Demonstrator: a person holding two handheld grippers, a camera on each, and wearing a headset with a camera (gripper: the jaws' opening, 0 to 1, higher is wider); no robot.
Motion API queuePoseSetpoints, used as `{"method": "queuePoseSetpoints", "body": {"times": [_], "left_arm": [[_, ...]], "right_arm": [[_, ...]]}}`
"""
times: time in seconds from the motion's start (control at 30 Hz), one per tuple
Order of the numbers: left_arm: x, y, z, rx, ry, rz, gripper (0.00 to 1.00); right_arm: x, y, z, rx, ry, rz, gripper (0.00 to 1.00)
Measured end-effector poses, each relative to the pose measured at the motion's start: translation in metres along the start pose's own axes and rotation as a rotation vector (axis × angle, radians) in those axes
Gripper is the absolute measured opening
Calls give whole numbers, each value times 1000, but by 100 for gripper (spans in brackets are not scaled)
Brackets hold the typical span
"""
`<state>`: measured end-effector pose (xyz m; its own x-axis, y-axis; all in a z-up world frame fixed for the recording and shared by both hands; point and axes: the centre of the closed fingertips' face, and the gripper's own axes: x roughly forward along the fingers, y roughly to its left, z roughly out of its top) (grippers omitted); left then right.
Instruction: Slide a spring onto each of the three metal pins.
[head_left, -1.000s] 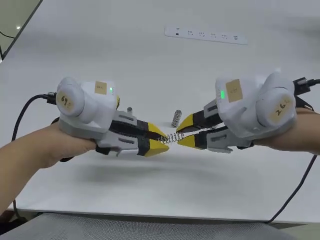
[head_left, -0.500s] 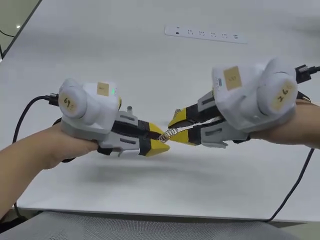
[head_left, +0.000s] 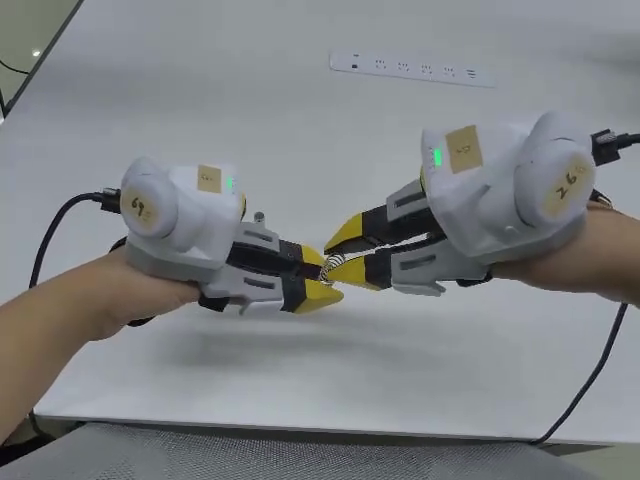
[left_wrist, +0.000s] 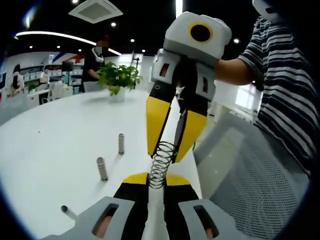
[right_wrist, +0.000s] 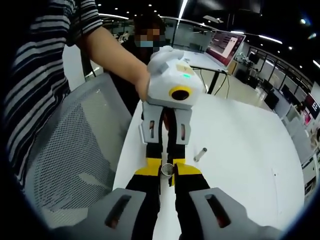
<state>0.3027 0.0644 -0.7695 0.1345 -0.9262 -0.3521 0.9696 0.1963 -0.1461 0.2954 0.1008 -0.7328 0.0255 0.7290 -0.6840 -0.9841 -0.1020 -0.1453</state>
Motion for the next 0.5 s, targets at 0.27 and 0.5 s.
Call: {"method": "queuePoseSetpoints", "body": {"times": [0.27, 0.5], "left_arm": [[-1, -1, 0, 9, 11, -2, 2], [-3, 0, -3, 14, 26, 2, 3]], "right_arm": [[2, -1, 5, 23, -31, -14, 6], [3, -1, 5, 30, -50, -26, 6]]}}
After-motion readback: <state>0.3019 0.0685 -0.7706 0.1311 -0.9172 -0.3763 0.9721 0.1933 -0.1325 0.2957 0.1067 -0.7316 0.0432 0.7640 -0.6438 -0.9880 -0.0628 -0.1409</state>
